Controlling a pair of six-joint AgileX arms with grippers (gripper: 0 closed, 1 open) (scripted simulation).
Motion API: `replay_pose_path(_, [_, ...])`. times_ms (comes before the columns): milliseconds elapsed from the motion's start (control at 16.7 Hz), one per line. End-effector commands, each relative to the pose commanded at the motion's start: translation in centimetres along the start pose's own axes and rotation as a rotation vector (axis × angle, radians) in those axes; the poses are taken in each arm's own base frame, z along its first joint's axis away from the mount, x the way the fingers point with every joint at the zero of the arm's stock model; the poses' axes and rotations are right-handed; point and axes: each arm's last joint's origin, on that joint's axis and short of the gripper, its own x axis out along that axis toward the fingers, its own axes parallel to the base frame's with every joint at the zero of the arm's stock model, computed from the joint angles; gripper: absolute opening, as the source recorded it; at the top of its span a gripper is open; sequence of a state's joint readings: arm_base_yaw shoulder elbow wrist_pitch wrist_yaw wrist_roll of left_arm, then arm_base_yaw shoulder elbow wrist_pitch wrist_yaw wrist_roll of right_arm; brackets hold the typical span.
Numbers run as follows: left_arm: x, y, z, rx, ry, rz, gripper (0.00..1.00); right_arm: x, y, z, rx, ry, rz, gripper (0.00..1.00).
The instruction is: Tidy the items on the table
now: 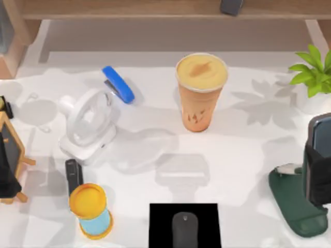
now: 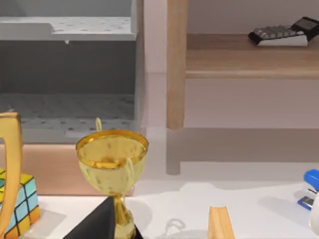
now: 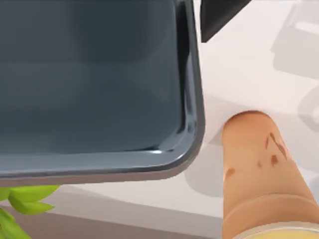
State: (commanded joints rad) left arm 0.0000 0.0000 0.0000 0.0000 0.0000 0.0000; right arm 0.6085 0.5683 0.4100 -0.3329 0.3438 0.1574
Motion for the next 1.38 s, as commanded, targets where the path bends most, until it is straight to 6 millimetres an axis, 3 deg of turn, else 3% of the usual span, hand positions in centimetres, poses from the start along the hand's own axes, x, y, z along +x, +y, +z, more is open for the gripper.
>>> replay_pose_path(240, [0.0,0.0,0.0,0.000,0.000,0.000,1.00,-0.3,0.0,0.1,-0.002,-0.006,0.004,1.00])
replay_pose_path(660, [0.0,0.0,0.0,0.000,0.000,0.000,1.00,-4.3,0.0,0.0,-0.031,-0.075,0.064,1.00])
replay_pose_path(1380, [0.0,0.0,0.0,0.000,0.000,0.000,1.00,-2.7,0.7,-1.2,0.001,-0.004,0.004,1.00])
